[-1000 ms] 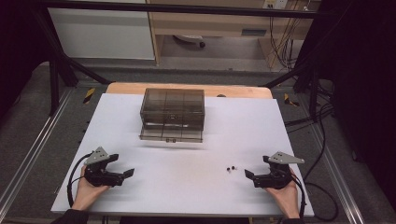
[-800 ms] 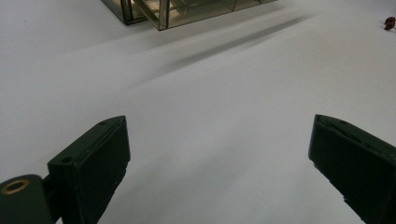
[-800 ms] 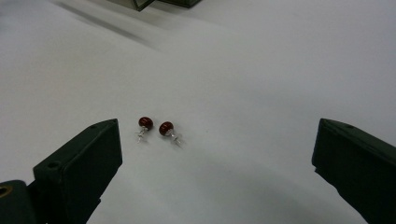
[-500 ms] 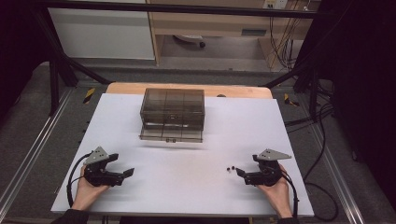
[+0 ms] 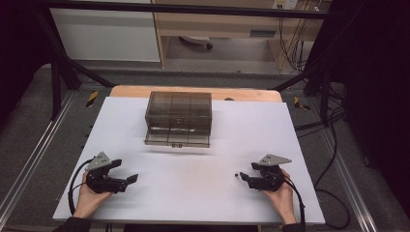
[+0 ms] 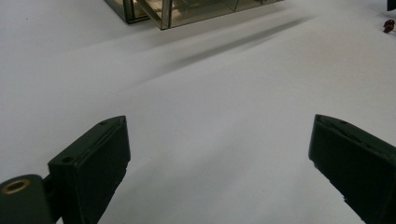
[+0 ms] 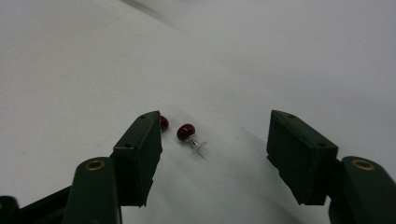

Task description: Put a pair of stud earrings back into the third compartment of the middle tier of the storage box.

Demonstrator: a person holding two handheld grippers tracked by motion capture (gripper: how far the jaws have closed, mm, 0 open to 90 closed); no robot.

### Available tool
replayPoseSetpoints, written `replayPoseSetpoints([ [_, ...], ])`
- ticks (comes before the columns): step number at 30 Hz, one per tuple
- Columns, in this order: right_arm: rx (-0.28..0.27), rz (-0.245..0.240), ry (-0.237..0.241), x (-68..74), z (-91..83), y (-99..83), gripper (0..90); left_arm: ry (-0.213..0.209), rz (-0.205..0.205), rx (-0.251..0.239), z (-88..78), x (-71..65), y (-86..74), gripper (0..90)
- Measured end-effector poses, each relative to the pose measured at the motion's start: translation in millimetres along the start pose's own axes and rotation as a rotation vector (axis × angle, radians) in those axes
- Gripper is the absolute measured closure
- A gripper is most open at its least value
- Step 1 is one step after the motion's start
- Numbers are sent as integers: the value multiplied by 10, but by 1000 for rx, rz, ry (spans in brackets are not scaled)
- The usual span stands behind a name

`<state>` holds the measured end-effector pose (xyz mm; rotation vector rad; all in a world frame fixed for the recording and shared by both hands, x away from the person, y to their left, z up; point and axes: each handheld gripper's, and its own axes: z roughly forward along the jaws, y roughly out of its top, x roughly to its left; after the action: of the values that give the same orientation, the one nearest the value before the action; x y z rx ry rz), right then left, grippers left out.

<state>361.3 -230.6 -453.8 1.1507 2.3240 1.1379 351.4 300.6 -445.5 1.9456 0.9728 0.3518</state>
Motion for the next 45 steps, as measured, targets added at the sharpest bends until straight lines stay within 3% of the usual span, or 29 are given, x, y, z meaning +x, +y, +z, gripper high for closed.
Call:
replayPoseSetpoints([
  [11,28,-11,48,-7,41,30,593,2,0,-1,5,-4,3,52],
  [15,29,-31,44,-13,44,30,640,2,0,-2,3,-10,3,52],
  [29,40,-50,61,0,73,23,747,5,3,-1,-2,-5,1,53],
  [45,39,-56,31,22,74,17,816,4,2,-1,-2,-5,0,53],
])
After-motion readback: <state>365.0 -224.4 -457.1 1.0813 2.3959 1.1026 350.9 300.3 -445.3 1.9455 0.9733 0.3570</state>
